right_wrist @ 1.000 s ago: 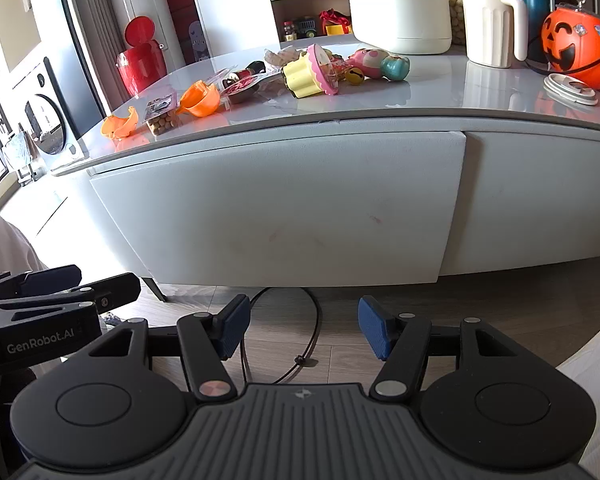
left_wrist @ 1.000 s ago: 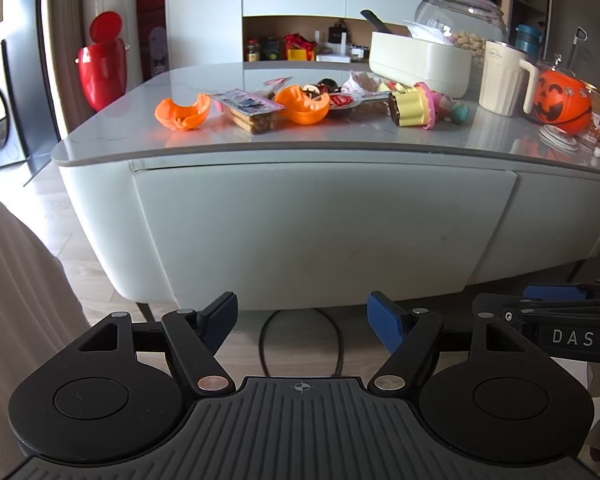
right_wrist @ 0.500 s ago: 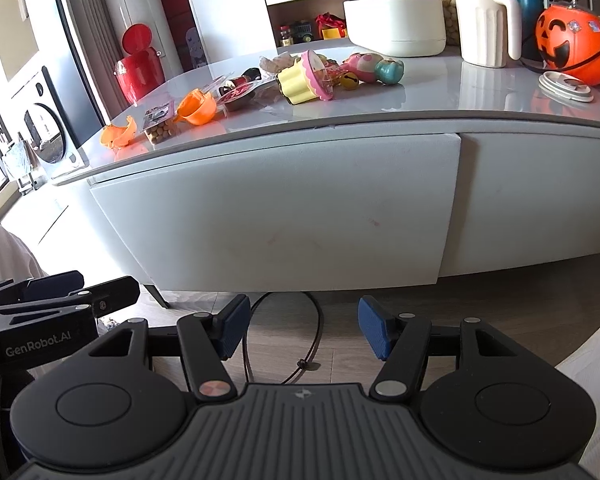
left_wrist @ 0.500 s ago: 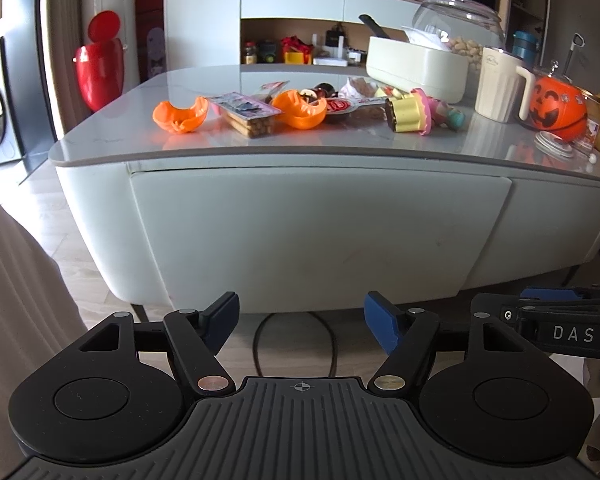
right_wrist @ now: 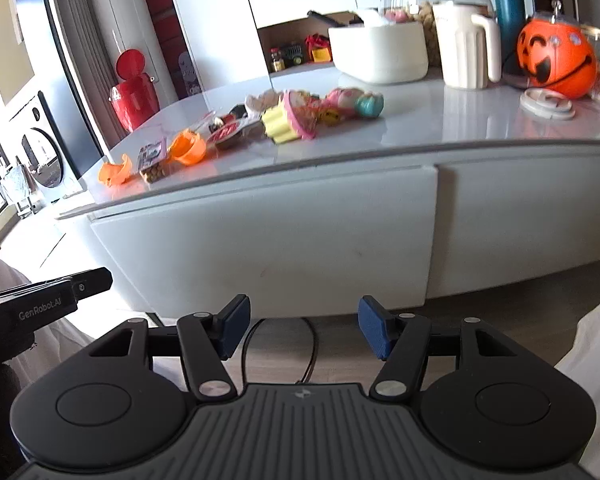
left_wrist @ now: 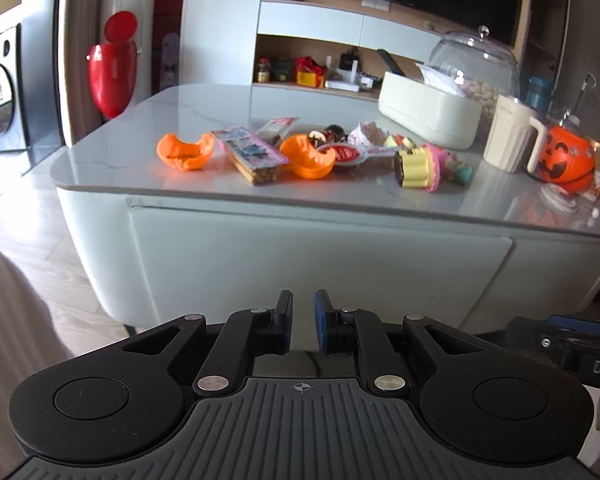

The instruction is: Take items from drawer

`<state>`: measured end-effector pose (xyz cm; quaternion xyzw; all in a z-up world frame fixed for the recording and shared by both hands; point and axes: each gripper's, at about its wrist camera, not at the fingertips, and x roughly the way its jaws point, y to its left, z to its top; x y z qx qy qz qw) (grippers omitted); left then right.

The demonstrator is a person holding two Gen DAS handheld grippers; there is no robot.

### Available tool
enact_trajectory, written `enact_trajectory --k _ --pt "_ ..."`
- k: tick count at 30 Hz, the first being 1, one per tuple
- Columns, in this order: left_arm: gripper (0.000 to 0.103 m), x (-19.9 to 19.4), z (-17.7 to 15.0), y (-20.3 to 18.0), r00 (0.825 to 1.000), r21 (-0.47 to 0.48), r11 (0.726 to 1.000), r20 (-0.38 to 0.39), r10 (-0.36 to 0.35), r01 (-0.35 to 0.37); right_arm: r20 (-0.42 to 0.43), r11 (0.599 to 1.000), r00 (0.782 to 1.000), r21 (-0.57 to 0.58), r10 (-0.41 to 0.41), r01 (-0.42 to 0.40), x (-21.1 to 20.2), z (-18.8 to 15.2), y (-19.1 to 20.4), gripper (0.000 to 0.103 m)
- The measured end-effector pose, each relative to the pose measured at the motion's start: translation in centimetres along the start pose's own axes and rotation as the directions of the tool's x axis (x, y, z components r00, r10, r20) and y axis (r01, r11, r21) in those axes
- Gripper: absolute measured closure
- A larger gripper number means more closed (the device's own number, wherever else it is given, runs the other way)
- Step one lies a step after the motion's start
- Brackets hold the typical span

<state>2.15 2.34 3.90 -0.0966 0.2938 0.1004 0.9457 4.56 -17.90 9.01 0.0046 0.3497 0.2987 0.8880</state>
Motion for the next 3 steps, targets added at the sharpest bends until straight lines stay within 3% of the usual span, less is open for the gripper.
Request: enact_trajectory --k 3 --pt "0.088 1.4 2.2 0.3 0.998 -0.033 0.999 0.056 -0.008 0.01 0.094 0.998 0.996 -0.059 -0.003 0.009 -2.7 2.9 0.4 0.043"
